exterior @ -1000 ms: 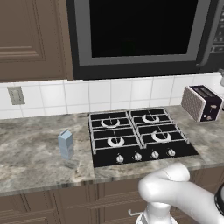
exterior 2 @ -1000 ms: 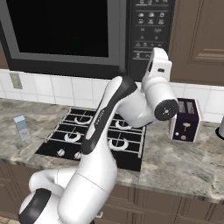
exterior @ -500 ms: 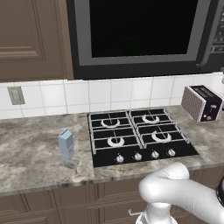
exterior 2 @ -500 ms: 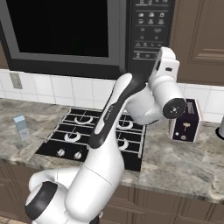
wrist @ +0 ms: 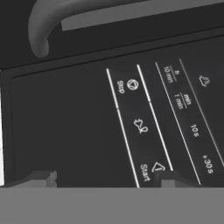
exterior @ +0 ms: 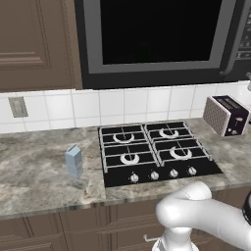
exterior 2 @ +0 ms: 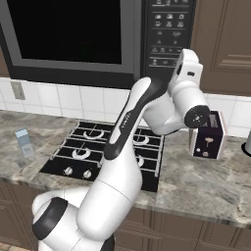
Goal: Place the microwavable item in the microwave. Then, close the microwave door and press the start button.
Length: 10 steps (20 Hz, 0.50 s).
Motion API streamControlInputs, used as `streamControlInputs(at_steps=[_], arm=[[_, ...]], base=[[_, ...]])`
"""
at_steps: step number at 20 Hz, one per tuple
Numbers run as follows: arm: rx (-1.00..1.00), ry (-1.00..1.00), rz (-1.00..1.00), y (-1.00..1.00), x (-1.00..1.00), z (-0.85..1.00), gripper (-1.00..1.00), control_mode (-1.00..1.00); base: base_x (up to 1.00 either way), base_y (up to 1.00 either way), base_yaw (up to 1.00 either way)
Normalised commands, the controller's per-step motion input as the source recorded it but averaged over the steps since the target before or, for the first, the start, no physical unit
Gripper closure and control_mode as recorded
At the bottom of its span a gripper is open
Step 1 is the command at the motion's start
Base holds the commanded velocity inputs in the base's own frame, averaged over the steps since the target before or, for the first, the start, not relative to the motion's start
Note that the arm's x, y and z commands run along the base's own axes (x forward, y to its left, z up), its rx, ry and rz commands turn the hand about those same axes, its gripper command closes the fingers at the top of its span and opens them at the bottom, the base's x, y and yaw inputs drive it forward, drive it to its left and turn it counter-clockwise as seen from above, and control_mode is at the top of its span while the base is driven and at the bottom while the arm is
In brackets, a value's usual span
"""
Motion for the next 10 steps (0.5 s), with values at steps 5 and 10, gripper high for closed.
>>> streamControlInputs(at_steps=[5, 10], arm=[[0.01, 0.05, 0.0, 0.0, 0.39, -0.25, -1.0, -1.0], [0.0, 0.08, 0.0, 0.08, 0.45, -0.39, -1.0, -1.0]], base=[[0.0, 0.0, 0.0], [0.0, 0.0, 0.0]])
